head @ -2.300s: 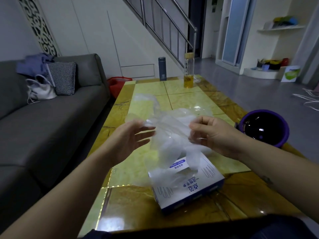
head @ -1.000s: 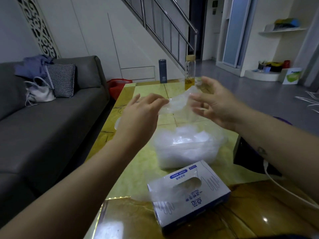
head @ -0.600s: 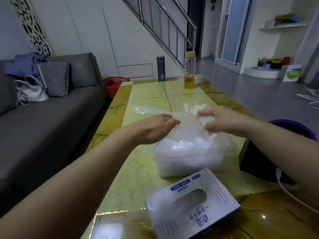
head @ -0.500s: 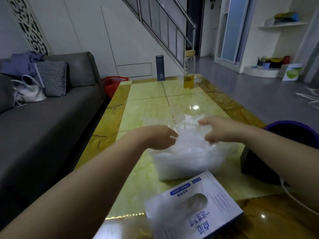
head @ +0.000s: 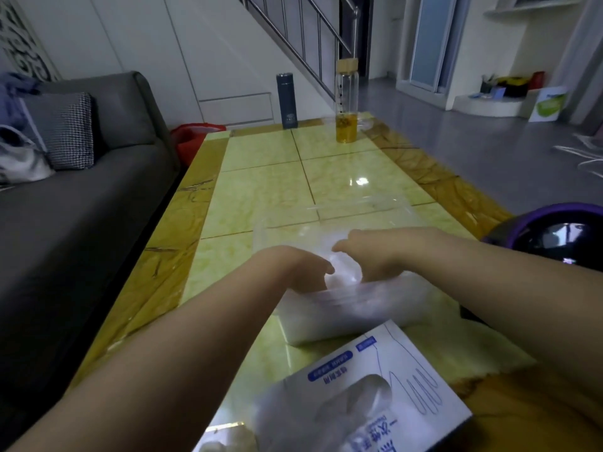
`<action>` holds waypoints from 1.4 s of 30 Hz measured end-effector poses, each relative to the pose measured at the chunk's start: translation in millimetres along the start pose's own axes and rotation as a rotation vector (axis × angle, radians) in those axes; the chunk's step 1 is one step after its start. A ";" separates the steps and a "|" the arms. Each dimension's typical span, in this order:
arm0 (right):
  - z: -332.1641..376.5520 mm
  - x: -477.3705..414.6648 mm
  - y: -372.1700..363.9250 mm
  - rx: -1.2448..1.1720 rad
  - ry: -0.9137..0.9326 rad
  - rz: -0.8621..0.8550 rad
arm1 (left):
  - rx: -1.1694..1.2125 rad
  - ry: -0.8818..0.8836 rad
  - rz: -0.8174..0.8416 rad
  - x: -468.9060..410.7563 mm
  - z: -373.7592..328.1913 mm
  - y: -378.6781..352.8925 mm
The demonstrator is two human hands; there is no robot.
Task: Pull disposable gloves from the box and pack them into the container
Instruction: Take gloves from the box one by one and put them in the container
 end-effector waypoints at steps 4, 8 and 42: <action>-18.2 -21.0 -16.9 -0.008 -0.102 0.203 | 0.019 0.051 0.052 -17.8 6.0 -5.3; -26.5 -35.6 -25.2 -0.027 -0.086 0.223 | 0.096 0.113 0.058 -25.3 11.8 -10.9; 50.9 110.2 -89.9 -0.129 0.186 -0.081 | 0.537 -0.183 -0.573 161.7 -9.8 -79.1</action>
Point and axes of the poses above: each hand's wrist, its own x-axis away from the middle knuckle, its own y-axis out of the back of the hand, z = x × y, the point moved 3 cm from there along -x, towards the middle knuckle, and after that the axes turned 6 degrees about z, right-handed, at the moved point
